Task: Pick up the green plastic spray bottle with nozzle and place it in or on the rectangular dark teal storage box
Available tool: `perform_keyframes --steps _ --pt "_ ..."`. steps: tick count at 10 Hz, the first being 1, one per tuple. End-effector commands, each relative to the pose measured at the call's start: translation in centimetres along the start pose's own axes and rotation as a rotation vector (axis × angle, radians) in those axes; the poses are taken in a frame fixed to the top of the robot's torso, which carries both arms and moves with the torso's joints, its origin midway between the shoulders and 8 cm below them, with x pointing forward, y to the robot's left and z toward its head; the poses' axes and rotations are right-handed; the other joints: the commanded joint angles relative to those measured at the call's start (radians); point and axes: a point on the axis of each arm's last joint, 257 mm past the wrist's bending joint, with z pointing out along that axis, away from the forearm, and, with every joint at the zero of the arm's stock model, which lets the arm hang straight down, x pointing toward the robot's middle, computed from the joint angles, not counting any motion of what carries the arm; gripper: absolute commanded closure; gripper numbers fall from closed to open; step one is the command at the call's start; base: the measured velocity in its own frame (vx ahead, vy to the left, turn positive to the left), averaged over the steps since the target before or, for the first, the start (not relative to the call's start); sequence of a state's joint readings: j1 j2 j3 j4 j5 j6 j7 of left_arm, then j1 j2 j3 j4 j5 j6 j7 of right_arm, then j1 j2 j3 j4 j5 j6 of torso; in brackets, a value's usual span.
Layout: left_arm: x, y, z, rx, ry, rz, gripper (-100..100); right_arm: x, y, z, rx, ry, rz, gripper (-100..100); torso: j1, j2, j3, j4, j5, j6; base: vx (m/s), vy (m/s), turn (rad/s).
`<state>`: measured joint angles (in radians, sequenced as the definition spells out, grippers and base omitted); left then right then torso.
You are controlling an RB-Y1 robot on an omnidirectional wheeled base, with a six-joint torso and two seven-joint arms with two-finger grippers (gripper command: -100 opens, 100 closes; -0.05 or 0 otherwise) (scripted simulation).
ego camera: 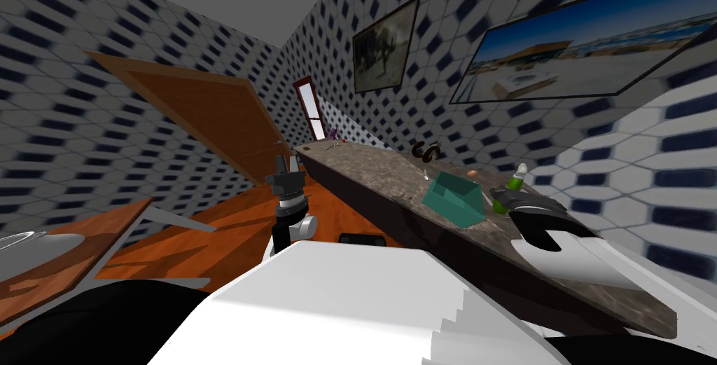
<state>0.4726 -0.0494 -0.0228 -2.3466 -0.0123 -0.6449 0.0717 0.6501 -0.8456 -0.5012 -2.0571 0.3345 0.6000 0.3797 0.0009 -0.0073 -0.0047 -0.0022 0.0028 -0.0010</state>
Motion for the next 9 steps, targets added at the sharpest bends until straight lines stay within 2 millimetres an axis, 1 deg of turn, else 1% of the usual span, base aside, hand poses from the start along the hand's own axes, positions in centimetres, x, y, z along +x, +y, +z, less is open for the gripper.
perform_keyframes --steps 1,2,5,6,7,9 --pt "0.0 0.0 0.0 0.000 0.000 0.000 0 -0.6 1.1 -0.4 -0.025 -0.007 0.033 100 0.000 0.000 0.000 0.000 0.000 0.000 0.043 -0.065 0.104" --pt "0.0 0.0 0.0 0.000 0.000 0.000 0 -1.5 2.2 -0.7 -0.052 -0.013 0.068 100 -0.001 0.000 0.000 0.000 -0.001 0.000 0.050 -0.083 0.125" --pt "0.0 0.0 0.0 0.000 0.000 0.000 0 -2.6 3.9 -1.3 -0.093 -0.018 0.115 100 -0.002 0.001 0.001 0.001 -0.001 0.000 0.037 -0.068 0.097" --pt "0.0 0.0 0.0 0.000 0.000 0.000 0 -2.2 3.5 -1.4 -0.082 -0.017 0.100 100 -0.001 0.002 0.002 0.002 -0.001 -0.001 0.009 -0.025 0.031" --pt "0.0 0.0 0.0 0.000 0.000 0.000 0 -2.3 3.7 -1.4 -0.084 -0.018 0.102 -100 0.000 0.004 0.003 0.002 -0.002 0.000 0.000 0.000 0.000" --pt "0.0 0.0 0.0 0.000 0.000 0.000 0 -2.3 3.7 -1.4 -0.084 -0.018 0.102 -100 0.001 0.006 0.004 0.003 -0.001 0.001 0.000 0.000 0.000"
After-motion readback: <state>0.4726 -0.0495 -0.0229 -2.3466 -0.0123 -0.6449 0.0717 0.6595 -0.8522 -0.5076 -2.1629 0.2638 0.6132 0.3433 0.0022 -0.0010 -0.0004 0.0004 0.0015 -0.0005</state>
